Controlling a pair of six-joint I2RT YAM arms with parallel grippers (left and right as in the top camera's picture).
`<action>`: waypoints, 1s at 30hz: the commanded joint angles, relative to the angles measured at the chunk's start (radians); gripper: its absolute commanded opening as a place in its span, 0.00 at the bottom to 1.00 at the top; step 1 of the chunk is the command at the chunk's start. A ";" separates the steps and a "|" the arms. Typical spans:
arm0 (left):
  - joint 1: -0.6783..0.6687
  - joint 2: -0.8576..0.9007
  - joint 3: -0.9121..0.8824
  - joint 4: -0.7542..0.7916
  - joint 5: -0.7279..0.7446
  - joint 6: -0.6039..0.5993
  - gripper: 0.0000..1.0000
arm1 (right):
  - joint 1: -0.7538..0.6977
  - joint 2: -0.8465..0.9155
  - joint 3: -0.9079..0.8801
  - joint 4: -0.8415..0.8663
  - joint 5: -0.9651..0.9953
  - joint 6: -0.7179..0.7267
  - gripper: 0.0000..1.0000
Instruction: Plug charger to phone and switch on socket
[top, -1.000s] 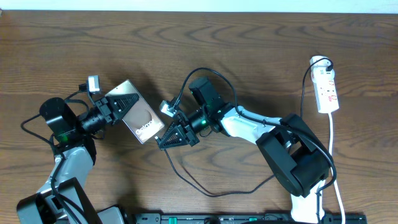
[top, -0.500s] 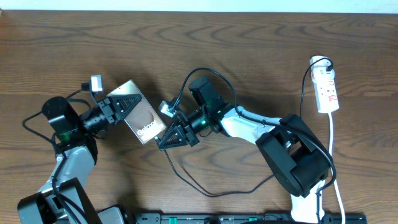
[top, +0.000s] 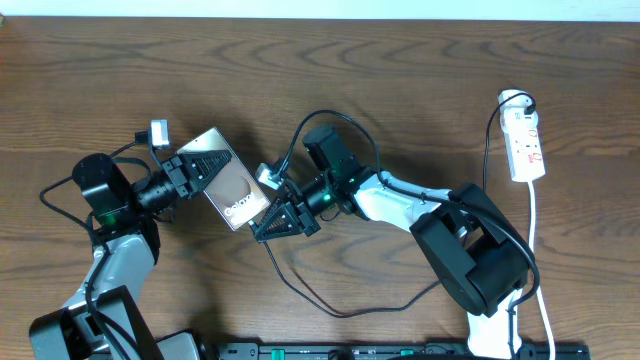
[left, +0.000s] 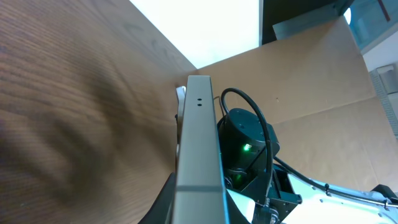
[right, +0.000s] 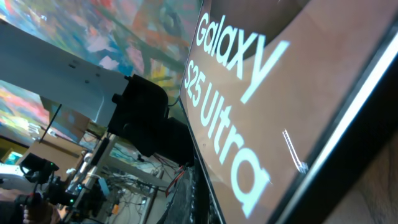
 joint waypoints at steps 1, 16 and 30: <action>-0.011 -0.003 -0.001 0.005 0.045 0.024 0.08 | 0.007 0.005 0.001 0.003 -0.006 0.003 0.01; -0.011 -0.003 -0.001 0.005 0.080 0.036 0.07 | -0.005 0.006 0.001 -0.009 -0.003 0.001 0.01; -0.011 -0.003 -0.001 0.006 0.082 0.037 0.07 | -0.009 0.006 0.001 -0.013 -0.003 0.000 0.01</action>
